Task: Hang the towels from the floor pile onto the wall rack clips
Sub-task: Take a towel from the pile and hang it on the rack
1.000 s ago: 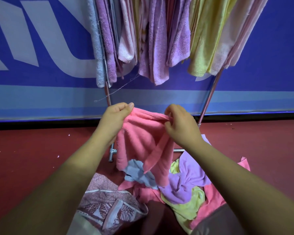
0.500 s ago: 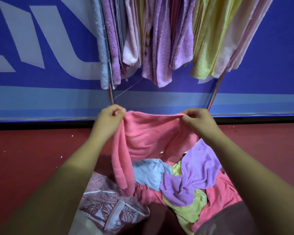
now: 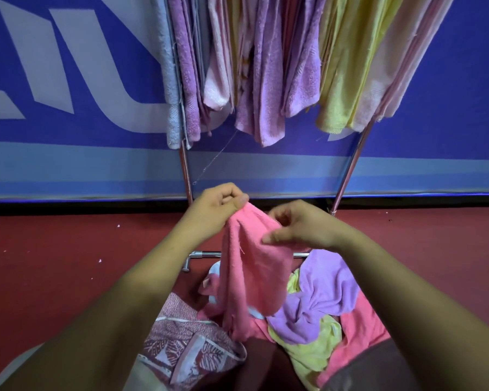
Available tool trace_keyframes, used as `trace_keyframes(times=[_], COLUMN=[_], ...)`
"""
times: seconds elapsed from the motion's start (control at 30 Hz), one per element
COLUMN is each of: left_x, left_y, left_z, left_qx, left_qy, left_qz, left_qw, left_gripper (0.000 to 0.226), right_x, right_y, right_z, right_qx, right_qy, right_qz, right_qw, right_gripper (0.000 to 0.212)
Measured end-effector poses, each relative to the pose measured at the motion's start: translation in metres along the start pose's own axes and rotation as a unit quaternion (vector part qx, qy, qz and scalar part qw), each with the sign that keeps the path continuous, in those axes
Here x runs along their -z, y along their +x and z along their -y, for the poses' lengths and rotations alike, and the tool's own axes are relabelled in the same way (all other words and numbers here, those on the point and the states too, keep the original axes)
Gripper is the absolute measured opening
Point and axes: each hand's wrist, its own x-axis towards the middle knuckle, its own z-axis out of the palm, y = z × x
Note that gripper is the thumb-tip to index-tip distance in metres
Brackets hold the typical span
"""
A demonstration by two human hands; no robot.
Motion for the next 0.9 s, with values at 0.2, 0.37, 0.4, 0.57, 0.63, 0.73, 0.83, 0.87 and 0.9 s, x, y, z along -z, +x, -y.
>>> trace_keyframes(times=[0.2, 0.37, 0.4, 0.57, 0.63, 0.73, 0.83, 0.87, 0.9], left_x=[0.01, 0.007, 0.003, -0.008, -0.008, -0.007, -0.012, -0.014, -0.014], left_y=[0.003, -0.002, -0.003, -0.006, -0.009, -0.01, -0.01, -0.009, -0.008], left_z=[0.005, 0.0, -0.005, -0.014, -0.007, -0.007, -0.013, -0.013, -0.012], left_qx=[0.072, 0.099, 0.084, 0.024, -0.021, -0.05, -0.058, -0.058, -0.061], left_qy=[-0.174, -0.118, -0.133, -0.061, 0.048, 0.064, 0.075, 0.086, 0.102], left_qz=[-0.178, -0.13, -0.095, 0.014, 0.03, 0.019, 0.026, 0.035, 0.04], left_qw=[0.966, 0.979, 0.983, 0.998, 0.998, 0.997, 0.995, 0.994, 0.992], left_gripper=[0.014, 0.024, 0.028, 0.042, 0.036, 0.019, 0.015, 0.014, 0.014], right_x=[0.015, -0.005, -0.009, -0.016, -0.018, -0.017, -0.015, -0.015, -0.015], right_y=[0.002, 0.01, 0.011, 0.005, 0.004, 0.004, 0.005, 0.005, 0.005], right_z=[-0.012, 0.0, 0.003, 0.008, 0.011, 0.012, 0.012, 0.012, 0.011], right_qx=[-0.002, 0.056, 0.05, 0.014, 0.007, 0.011, 0.023, 0.029, 0.034], right_qy=[0.31, 0.484, 0.454, 0.13, 0.101, 0.057, 0.029, 0.025, 0.02], right_qz=[-0.084, -0.075, -0.091, -0.12, -0.119, -0.124, -0.119, -0.114, -0.108], right_qw=[0.947, 0.87, 0.885, 0.984, 0.988, 0.991, 0.992, 0.993, 0.993], right_gripper=[0.01, 0.038, 0.031, 0.028, 0.022, 0.017, 0.017, 0.016, 0.014])
